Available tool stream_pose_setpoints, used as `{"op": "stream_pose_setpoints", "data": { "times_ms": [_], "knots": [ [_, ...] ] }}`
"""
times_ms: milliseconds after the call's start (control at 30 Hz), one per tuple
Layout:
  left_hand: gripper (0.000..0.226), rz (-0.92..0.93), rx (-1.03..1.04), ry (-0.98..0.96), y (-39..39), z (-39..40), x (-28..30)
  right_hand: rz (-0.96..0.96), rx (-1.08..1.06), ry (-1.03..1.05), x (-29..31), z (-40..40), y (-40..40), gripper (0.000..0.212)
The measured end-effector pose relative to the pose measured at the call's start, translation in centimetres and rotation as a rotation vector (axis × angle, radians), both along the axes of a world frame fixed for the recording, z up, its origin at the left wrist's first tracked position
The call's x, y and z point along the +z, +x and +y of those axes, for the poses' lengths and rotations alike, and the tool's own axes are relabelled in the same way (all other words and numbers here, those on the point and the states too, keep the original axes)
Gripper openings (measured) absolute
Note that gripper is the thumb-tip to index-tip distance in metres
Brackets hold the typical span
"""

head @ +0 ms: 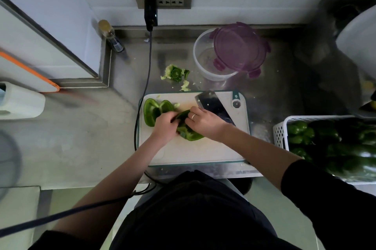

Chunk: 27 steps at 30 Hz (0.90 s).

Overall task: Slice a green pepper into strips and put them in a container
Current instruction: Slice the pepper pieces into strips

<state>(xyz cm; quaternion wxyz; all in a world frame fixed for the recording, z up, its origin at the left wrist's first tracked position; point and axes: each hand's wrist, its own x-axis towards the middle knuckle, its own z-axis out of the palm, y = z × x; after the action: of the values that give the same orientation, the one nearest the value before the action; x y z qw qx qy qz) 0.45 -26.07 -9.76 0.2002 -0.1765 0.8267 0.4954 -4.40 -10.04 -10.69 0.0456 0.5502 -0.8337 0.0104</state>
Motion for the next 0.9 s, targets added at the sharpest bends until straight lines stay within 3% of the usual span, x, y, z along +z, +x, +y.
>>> {"op": "stream_pose_setpoints", "data": {
  "times_ms": [133, 267, 300, 367, 433, 467, 500, 567, 633, 767, 833, 900],
  "knots": [
    [0.024, 0.007, -0.033, -0.077, -0.2, 0.1, -0.1, -0.204, -0.033, -0.078, 0.2, 0.6, -0.6, 0.016],
    [0.023, -0.009, -0.040, -0.069, 0.2, -0.1, -0.2, -0.517, -0.682, -0.592, 4.0, -0.8, -3.4, 0.014],
    [0.025, -0.020, -0.036, -0.066, 0.4, -0.1, -0.2, -0.527, -0.771, -0.547, 4.7, -1.6, -5.1, 0.021],
    [0.029, -0.021, -0.009, -0.052, 0.6, -0.1, -0.1, -0.564, -0.800, -0.167, 5.4, -3.8, -8.0, 0.036],
    [0.033, -0.026, 0.048, 0.008, 0.7, -0.1, 0.1, -0.505, -0.790, 0.133, 5.9, -5.7, -9.4, 0.028],
    [0.035, -0.030, 0.082, 0.039, 0.8, -0.1, 0.2, -0.462, -0.804, 0.167, 6.1, -6.2, -9.8, 0.019],
    [0.037, -0.034, 0.112, 0.059, 0.8, -0.1, 0.3, -0.422, -0.822, 0.153, 6.6, -6.3, -10.0, 0.020],
    [0.043, -0.036, 0.129, 0.054, 0.7, 0.1, 0.5, -0.449, -0.883, 0.018, 7.2, -5.8, -9.2, 0.043],
    [0.046, -0.018, 0.115, 0.015, 0.6, 0.5, 0.6, -0.665, -0.974, -0.090, 7.1, -4.3, -6.7, 0.053],
    [0.043, 0.055, 0.075, -0.066, 0.8, 1.4, 0.2, -1.018, -1.126, 0.157, 5.2, -1.3, 0.9, 0.067],
    [0.040, 0.050, 0.052, -0.095, 1.0, 1.4, -0.4, -1.120, -1.214, 0.075, 4.7, -1.0, 2.5, 0.073],
    [0.028, 0.031, 0.004, -0.109, 1.1, 1.4, -0.6, -1.213, -1.243, -0.112, 4.4, -1.2, 3.0, 0.062]
  ]
}}
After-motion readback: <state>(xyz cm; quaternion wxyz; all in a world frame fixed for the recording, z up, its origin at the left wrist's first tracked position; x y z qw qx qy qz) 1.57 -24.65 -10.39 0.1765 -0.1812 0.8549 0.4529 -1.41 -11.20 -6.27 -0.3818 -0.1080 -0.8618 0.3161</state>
